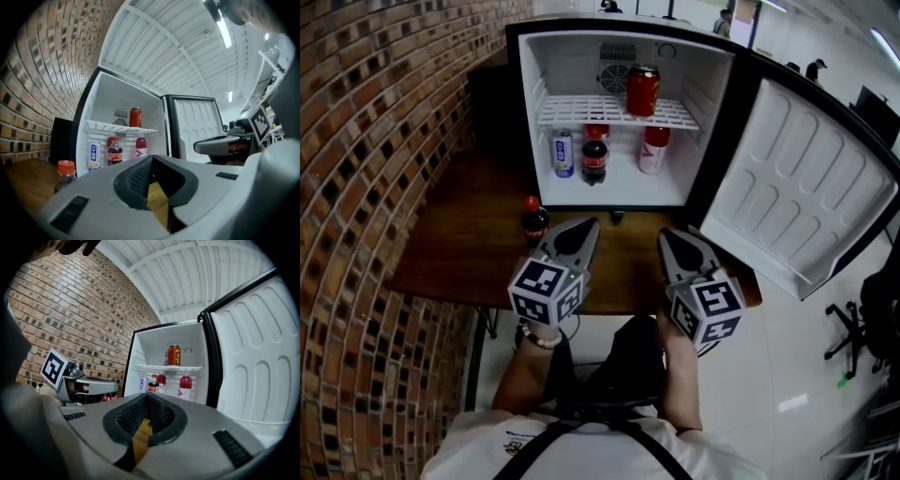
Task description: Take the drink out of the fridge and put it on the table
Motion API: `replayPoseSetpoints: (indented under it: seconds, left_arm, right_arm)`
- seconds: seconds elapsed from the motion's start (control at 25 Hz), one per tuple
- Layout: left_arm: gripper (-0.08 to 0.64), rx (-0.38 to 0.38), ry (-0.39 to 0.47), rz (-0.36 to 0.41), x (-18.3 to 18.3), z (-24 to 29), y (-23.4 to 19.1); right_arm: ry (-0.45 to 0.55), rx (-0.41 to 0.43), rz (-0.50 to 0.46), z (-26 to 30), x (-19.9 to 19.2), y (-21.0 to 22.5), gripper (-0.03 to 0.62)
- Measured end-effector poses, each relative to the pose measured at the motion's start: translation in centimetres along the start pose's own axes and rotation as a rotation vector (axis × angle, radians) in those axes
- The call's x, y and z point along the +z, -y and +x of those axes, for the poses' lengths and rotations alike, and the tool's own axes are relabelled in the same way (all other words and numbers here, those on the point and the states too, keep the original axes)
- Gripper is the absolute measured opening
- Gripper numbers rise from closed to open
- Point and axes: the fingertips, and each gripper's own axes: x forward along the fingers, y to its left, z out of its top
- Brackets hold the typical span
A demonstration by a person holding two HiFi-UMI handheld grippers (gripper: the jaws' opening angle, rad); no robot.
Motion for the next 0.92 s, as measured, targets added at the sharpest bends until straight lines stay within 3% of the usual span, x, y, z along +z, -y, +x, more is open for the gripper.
replayPoseSetpoints:
  seconds: [0.92]
  left_arm:
    - [0.000, 0.020, -0.039, 0.019, -0.52, 0.57, -0.58]
  right_arm:
    - [-0.020, -0.011, -0.009, 0.56, -0.08, 0.35, 0.015]
